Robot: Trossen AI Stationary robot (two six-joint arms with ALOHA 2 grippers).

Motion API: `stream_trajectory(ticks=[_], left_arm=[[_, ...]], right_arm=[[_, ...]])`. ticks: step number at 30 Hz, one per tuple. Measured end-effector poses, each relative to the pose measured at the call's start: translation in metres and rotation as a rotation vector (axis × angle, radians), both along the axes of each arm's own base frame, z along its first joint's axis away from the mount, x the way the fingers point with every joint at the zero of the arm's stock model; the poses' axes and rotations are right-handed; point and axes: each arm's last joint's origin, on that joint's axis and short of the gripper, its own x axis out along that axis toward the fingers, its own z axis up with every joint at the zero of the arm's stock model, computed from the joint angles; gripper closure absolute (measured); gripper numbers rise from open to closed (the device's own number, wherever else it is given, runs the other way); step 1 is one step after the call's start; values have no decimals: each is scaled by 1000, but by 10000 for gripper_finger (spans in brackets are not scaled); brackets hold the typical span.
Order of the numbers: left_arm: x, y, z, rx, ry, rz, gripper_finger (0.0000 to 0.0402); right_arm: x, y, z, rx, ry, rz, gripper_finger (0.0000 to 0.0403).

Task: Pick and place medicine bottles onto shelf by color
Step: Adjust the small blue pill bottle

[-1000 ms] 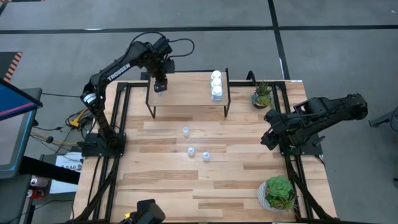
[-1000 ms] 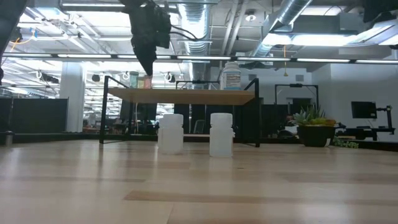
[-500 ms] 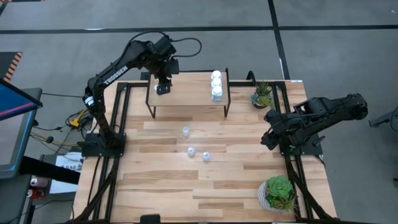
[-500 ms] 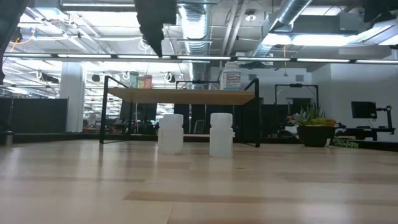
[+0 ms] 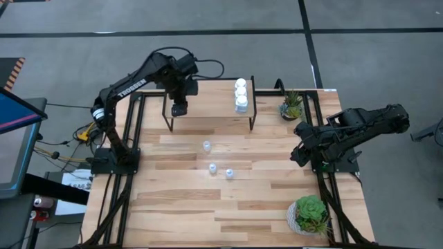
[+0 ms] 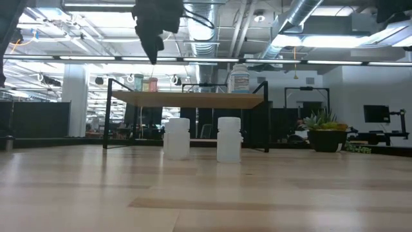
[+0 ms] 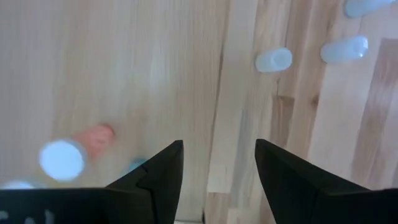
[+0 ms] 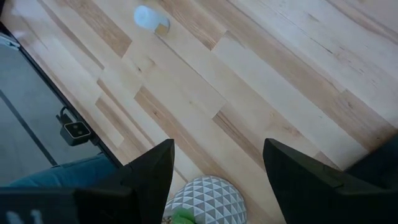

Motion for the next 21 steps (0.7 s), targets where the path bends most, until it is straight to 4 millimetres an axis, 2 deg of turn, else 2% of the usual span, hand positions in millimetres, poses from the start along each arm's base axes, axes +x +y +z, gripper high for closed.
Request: stream_trajectory(ticks=[5, 10, 15, 18, 21], left_arm=[[-15, -17, 15, 26, -28, 60, 217], [-50, -45, 23, 38, -55, 197, 217], [-74, -70, -2, 135, -150, 277, 217], [-80, -74, -16, 223, -269, 323, 217], [-83, -75, -30, 279, -300, 342, 217]], right_arm=[[0, 0, 0, 0, 0, -1, 132], [0, 0, 0, -1, 0, 0, 132], [0, 0, 0, -2, 0, -1, 132], [0, 0, 0, -3, -1, -1, 132], [0, 0, 0, -3, -1, -1, 132]])
